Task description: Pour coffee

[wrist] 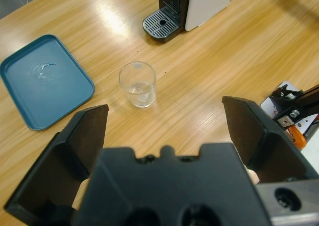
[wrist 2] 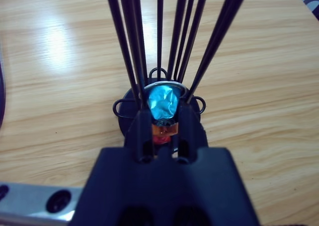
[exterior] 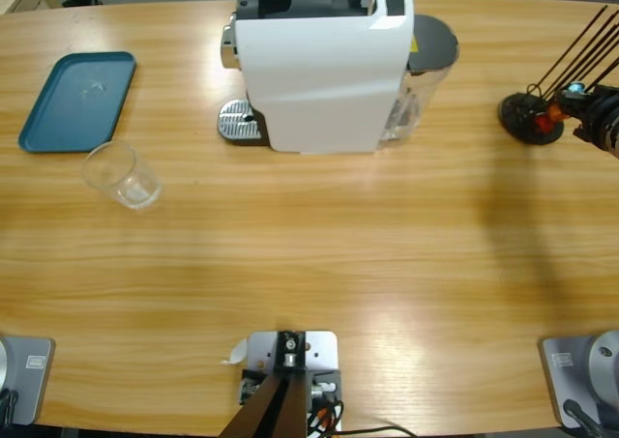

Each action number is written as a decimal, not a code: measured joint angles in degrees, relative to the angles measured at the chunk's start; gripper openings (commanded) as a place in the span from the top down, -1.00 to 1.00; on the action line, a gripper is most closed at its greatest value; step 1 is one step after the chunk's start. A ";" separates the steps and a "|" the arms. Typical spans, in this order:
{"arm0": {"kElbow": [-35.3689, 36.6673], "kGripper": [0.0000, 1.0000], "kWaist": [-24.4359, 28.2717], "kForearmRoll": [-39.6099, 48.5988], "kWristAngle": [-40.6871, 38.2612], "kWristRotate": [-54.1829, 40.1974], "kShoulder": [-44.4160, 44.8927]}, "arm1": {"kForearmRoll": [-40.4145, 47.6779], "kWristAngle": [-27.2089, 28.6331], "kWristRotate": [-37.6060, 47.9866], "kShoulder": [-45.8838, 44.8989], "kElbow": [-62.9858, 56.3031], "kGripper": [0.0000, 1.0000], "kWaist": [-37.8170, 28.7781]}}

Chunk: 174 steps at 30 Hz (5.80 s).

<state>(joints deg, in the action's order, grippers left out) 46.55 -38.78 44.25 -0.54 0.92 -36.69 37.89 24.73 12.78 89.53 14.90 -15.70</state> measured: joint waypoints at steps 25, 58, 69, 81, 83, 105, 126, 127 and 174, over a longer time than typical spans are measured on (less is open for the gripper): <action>-0.61 -1.00 0.00 0.00 0.01 0.38 0.29 | 0.72 -0.13 -2.89 -0.62 -0.19 1.00 0.62; -2.11 -1.00 0.00 -0.49 0.01 0.47 0.30 | -30.57 0.08 -7.94 -21.23 22.41 1.00 0.17; -2.64 -0.98 0.00 -1.42 0.02 0.58 0.34 | -41.39 -24.72 -19.09 -27.94 29.99 1.00 -14.56; -1.21 -0.98 0.00 1.02 0.01 -1.76 0.28 | -47.59 -47.28 -37.79 -8.25 51.06 1.00 -28.68; -1.22 -0.98 0.00 1.03 0.01 -1.84 0.29 | -49.44 -48.32 -39.66 -4.28 56.27 1.00 -29.26; -1.38 -0.98 0.00 1.03 0.01 -1.85 1.26 | -50.16 -41.06 -48.20 11.01 63.80 1.00 -26.45; -2.17 -0.97 0.00 1.02 0.02 -1.85 2.41 | -47.48 -43.55 -48.20 14.03 63.79 -0.06 -23.91; -2.17 -0.97 0.00 1.02 0.01 -1.85 2.42 | -47.48 -43.43 -48.20 14.04 63.79 -0.26 -23.91; -2.64 -0.97 0.00 1.01 0.01 -1.85 2.98 | -46.89 -15.00 14.13 -10.18 51.16 1.00 -19.76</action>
<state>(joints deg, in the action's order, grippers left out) 43.91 -38.78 45.26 -0.52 -0.93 -33.72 -9.00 9.73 26.91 79.35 66.06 -35.46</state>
